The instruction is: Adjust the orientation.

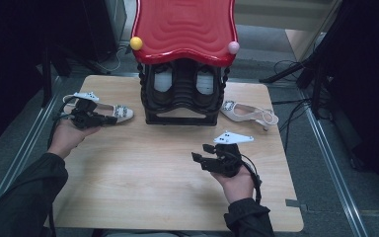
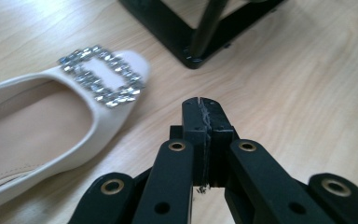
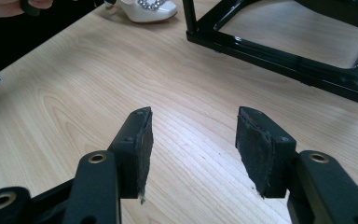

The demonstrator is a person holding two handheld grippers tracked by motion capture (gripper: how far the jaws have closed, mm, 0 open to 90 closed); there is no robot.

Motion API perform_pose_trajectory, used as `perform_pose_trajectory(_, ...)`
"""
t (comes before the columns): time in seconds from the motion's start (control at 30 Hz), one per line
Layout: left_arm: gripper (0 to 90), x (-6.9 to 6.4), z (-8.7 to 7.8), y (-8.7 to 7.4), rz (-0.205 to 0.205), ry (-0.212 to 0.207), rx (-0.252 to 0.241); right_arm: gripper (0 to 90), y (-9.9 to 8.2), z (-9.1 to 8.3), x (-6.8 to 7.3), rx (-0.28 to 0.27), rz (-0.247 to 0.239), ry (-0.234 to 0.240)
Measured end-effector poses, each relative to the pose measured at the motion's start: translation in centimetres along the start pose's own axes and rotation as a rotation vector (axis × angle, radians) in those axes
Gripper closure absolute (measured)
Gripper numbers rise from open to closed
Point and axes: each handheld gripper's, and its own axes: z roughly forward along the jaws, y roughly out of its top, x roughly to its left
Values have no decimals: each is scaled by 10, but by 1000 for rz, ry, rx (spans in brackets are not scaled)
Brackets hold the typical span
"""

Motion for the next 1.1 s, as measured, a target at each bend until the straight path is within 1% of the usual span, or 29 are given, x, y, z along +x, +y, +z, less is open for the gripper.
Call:
perform_pose_trajectory(0.03, 900, 2, 2, -1, -9, 0, 2, 473, 0, 1, 1, 1, 0, 0)
perform_pose_trajectory(0.07, 900, 5, 5, -2, -8, 6, 6, 473, -1, 1, 1, 2, -2, -2)
perform_pose_trajectory(0.13, 900, 10, 11, -4, -23, 2, 9, 473, -1, 4, 2, 7, -2, 1)
perform_pose_trajectory(0.17, 900, 10, 11, -4, -23, 2, 9, 473, -1, 4, 2, 7, -2, 1)
perform_pose_trajectory(0.2, 900, 13, 15, -5, -23, 11, 9, 473, -1, 5, 3, 9, -4, 2)
perform_pose_trajectory(0.3, 900, 19, 23, -7, -41, 14, 17, 473, -3, 7, 4, 15, -5, 2)
perform_pose_trajectory(0.33, 900, 21, 24, -8, -41, 18, 26, 473, -3, 6, 5, 14, -5, -2)
perform_pose_trajectory(0.5, 900, 31, 31, -12, -71, 48, 34, 473, -7, 4, 4, 15, 5, -6)
perform_pose_trajectory(0.57, 900, 35, 33, -13, -87, 37, 17, 473, -8, 3, 3, 17, 8, -12)
perform_pose_trajectory(0.6, 900, 35, 34, -12, -76, 43, 15, 473, -9, 2, 2, 15, 10, -12)
perform_pose_trajectory(0.67, 900, 35, 35, -11, -72, 49, 15, 473, -10, 1, 1, 16, 15, -17)
perform_pose_trajectory(0.73, 900, 35, 38, -7, -78, 49, 21, 473, -11, 0, 0, 18, 14, -16)
perform_pose_trajectory(0.83, 900, 34, 44, 1, -76, 60, 40, 473, -12, 0, 0, 15, 18, -20)
perform_pose_trajectory(0.87, 900, 33, 49, 5, -88, 70, 37, 473, -12, -1, -1, 17, 18, -24)
perform_pose_trajectory(0.9, 900, 33, 49, 5, -88, 70, 37, 473, -12, -1, -1, 17, 18, -24)
perform_pose_trajectory(0.93, 900, 32, 53, 9, -101, 70, 33, 473, -12, -1, -2, 18, 19, -25)
perform_pose_trajectory(1.03, 900, 30, 54, 10, -107, 64, 22, 474, -13, -1, -2, 19, 18, -26)
perform_pose_trajectory(1.1, 900, 27, 49, 11, -98, 58, 22, 475, -12, -2, -4, 15, 21, -26)
